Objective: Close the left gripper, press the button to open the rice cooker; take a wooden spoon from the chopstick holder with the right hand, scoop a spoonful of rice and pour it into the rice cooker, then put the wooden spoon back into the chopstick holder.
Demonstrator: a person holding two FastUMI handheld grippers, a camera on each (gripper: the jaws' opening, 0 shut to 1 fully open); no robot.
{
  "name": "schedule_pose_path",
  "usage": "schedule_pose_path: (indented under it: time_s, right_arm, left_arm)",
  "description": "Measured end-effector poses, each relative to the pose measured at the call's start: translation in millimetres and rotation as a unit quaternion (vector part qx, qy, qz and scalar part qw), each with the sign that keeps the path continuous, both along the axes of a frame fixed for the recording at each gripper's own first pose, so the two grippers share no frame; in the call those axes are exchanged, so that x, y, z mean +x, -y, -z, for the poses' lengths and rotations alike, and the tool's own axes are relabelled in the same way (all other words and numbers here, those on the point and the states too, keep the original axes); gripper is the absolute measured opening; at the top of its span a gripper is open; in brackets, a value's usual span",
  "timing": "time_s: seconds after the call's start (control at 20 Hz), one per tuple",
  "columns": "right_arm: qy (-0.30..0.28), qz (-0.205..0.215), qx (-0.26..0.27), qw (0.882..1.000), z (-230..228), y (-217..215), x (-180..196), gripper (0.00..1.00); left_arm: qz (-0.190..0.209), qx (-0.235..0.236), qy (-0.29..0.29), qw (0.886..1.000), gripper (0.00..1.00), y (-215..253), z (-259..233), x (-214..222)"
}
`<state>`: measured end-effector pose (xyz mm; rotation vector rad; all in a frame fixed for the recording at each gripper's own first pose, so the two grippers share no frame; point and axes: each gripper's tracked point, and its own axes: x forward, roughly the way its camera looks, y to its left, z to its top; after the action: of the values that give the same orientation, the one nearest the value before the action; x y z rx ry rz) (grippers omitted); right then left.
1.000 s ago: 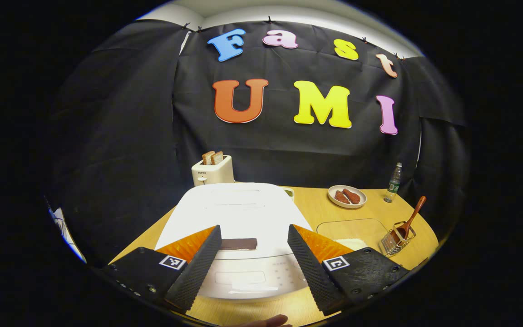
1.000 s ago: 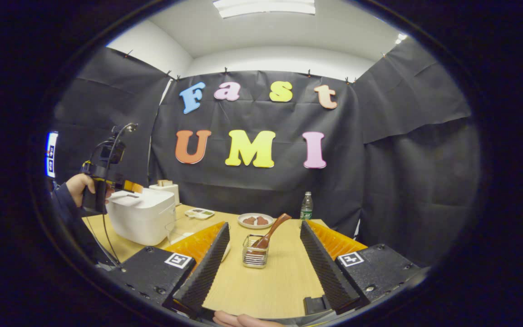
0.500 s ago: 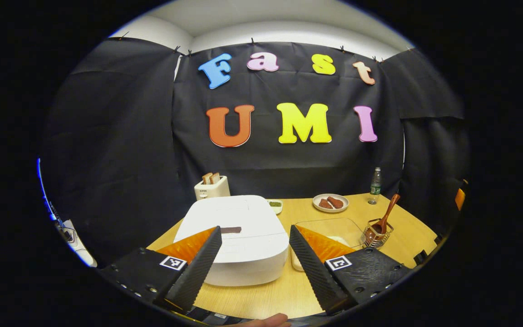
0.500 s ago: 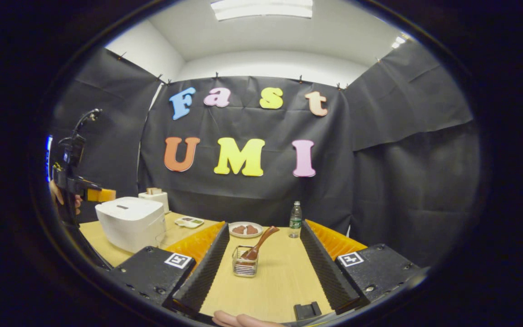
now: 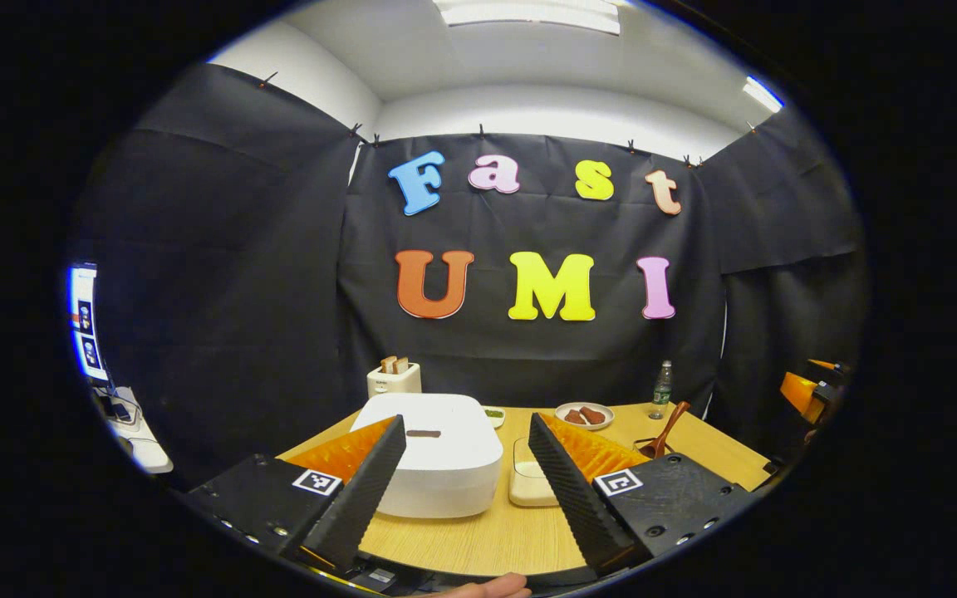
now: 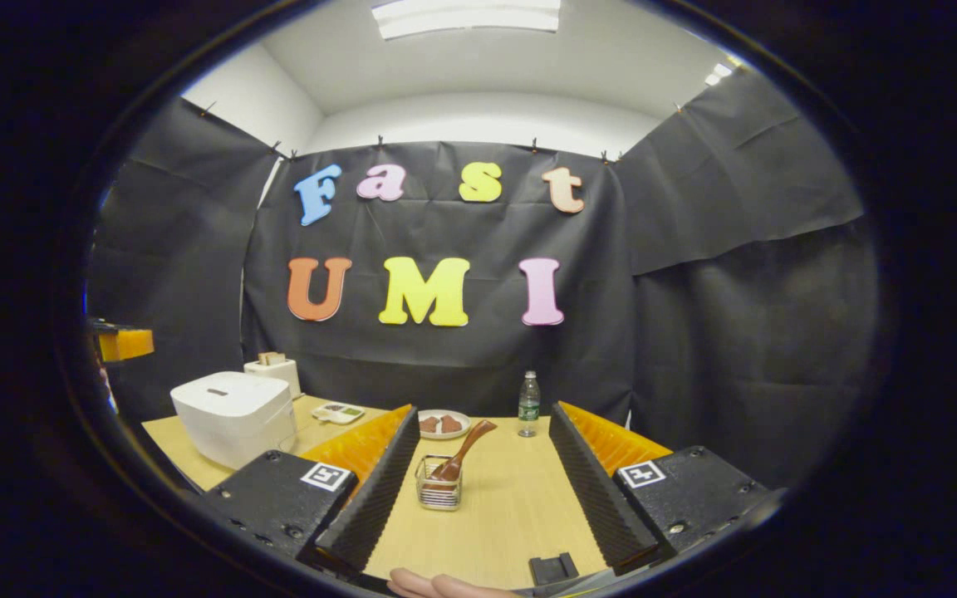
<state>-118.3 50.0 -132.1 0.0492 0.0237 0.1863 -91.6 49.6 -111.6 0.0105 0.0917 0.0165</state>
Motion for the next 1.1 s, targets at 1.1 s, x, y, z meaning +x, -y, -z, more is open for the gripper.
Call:
schedule_pose_path:
  time_s: [1.1]
  right_arm:
    - [-0.007, -0.007, 0.041, 0.999, -16, 5, -17, 1.0]
  left_arm:
    - [0.012, 0.035, 0.004, 0.999, 0.95, 14, -8, -28]
